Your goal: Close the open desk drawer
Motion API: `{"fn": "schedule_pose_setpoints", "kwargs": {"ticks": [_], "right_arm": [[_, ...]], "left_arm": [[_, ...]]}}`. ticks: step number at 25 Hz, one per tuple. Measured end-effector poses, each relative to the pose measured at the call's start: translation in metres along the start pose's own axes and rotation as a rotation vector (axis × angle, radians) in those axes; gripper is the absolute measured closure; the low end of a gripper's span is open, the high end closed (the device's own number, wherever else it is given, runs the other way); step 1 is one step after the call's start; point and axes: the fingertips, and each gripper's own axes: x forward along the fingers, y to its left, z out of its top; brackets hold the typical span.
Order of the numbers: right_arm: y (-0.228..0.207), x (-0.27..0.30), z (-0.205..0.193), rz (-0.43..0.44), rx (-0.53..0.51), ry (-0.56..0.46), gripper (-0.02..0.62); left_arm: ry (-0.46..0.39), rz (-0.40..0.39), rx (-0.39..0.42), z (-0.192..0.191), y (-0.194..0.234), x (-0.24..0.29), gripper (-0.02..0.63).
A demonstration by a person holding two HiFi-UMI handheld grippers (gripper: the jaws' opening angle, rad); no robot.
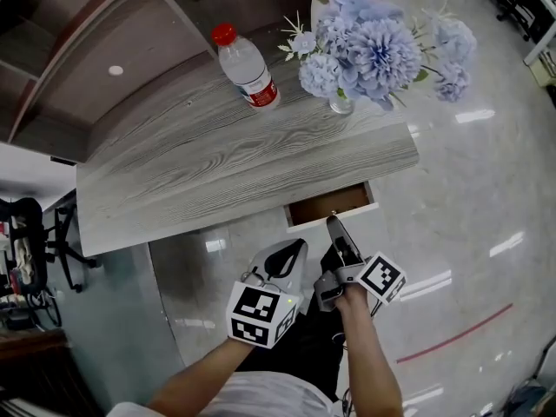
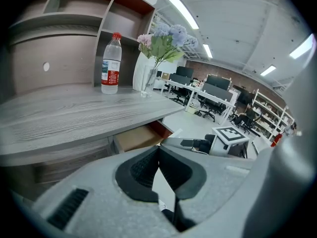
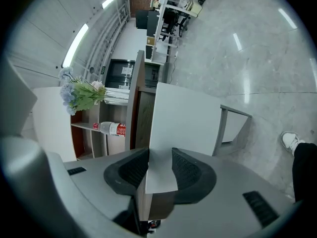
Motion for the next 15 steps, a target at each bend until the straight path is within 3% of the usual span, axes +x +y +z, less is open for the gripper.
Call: {"fn": "schedule_pose_setpoints", "kwargs": {"ticks": [15], "right_arm": [[0.007,0.02,0.01,0.026,-0.013,0.012,0.462]], "left_arm": [[-0.006,0.006,-0.002,0.01,0.002,0.004,0.601]]}}
